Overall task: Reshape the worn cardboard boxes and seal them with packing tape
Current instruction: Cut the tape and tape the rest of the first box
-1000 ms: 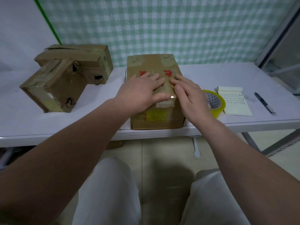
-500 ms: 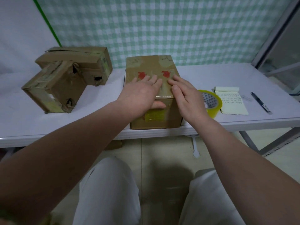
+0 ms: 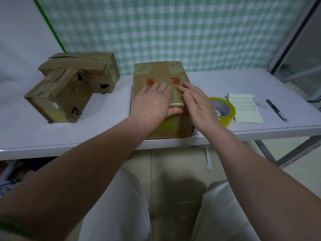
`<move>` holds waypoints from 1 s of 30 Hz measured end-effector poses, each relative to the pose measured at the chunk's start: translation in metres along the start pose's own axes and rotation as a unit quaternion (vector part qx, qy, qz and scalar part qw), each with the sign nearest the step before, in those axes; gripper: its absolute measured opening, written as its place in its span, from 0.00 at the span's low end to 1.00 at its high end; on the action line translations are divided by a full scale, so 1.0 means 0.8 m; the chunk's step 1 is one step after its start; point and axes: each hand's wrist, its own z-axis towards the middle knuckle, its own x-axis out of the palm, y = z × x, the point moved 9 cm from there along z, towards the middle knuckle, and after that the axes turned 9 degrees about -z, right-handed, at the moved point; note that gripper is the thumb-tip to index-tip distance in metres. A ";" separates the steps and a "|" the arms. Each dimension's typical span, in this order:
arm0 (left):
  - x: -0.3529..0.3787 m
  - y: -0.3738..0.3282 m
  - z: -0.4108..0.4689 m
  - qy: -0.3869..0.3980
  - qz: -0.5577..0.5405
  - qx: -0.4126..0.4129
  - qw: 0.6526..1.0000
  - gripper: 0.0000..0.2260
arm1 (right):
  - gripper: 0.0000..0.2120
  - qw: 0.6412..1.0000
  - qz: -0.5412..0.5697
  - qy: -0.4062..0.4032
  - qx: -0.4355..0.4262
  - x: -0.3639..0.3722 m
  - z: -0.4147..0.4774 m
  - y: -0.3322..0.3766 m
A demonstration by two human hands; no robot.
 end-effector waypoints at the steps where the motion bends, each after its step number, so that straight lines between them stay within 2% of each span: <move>1: 0.000 -0.001 -0.001 0.002 0.000 0.002 1.000 0.37 | 0.19 1.000 -0.003 0.002 -0.003 0.000 0.000 0.001; 7: -0.012 0.004 -0.012 0.029 -0.046 0.057 0.997 0.39 | 0.17 0.998 -0.058 0.033 -0.013 -0.005 -0.001 0.008; 9: -0.014 0.027 -0.015 0.028 -0.054 0.032 0.998 0.44 | 0.18 0.991 -0.126 0.038 -0.002 -0.011 0.001 0.013; 12: -0.002 0.058 -0.021 0.040 -0.063 -0.033 0.997 0.52 | 0.22 0.966 -0.249 0.062 -0.021 -0.006 0.004 0.037; 15: 0.006 0.057 -0.022 0.037 -0.105 -0.024 0.993 0.50 | 0.32 0.922 -0.351 0.116 -0.110 0.027 0.000 0.069; 17: 0.006 0.056 -0.023 0.040 -0.109 -0.026 0.993 0.49 | 0.35 0.899 -0.395 0.141 -0.125 0.040 0.000 0.069; 21: 0.007 0.059 -0.022 0.039 -0.111 -0.035 0.992 0.49 | 0.35 0.893 -0.408 0.155 -0.112 0.035 0.007 0.054; 30: 0.013 0.067 -0.021 0.049 -0.147 -0.068 0.985 0.50 | 0.32 0.929 -0.336 0.156 -0.024 -0.008 -0.003 0.010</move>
